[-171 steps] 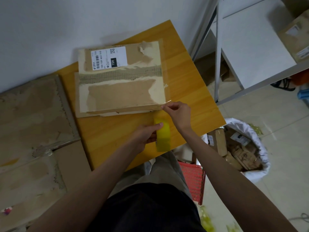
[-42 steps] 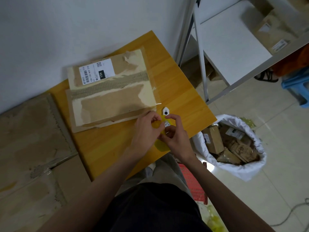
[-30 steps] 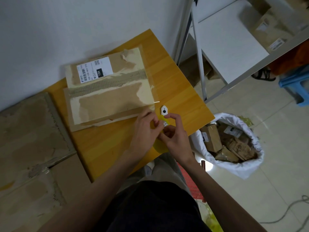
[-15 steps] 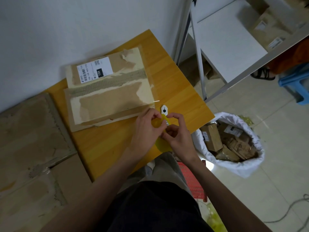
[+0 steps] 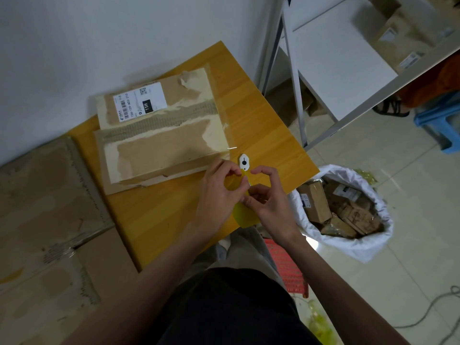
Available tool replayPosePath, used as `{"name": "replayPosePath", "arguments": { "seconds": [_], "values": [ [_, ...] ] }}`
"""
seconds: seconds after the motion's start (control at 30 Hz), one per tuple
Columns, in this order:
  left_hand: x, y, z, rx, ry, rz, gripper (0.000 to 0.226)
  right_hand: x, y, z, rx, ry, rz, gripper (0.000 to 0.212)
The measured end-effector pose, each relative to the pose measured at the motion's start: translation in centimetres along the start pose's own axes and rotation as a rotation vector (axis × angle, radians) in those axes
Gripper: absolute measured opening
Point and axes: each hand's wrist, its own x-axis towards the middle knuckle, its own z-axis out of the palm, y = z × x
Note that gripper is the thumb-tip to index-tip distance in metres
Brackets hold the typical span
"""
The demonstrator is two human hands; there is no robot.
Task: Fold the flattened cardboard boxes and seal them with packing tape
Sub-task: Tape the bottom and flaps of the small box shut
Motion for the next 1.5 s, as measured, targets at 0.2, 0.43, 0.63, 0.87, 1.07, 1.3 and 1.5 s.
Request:
{"name": "replayPosePath", "arguments": {
  "seconds": [0.2, 0.43, 0.63, 0.87, 1.07, 1.3, 1.5],
  "values": [
    [-0.6, -0.4, 0.1, 0.019, -0.001, 0.013, 0.03, 0.1, 0.5, 0.1, 0.012, -0.03, 0.019, 0.051],
    [0.5, -1.7, -2.0, -0.046, -0.21, -0.017, 0.015, 0.6, 0.6, -1.8, -0.063, -0.097, 0.062, 0.053],
    [2.2, -1.6, -3.4, 0.015, -0.331, 0.059, 0.008, 0.4, 0.3, -2.3, -0.068, -0.156, 0.07, 0.052],
    [3.8, -1.6, -3.9, 0.124, -0.465, 0.177, 0.005, 0.8, 0.1, -2.6, -0.101, -0.2, 0.085, 0.054],
    [4.8, -0.8, -4.4, 0.255, -0.571, 0.405, 0.009, 0.9, -0.3, -3.0, -0.103, -0.273, 0.098, 0.055],
    [4.5, -0.5, -4.6, 0.305, -0.682, 0.507, 0.015, 1.1, -0.9, -3.6, -0.189, -0.343, 0.097, 0.05],
    [3.0, -1.3, -4.1, 0.031, -0.683, 0.235, 0.011, 1.6, -1.8, -4.5, -0.302, -0.349, 0.042, 0.044]
  ]
}}
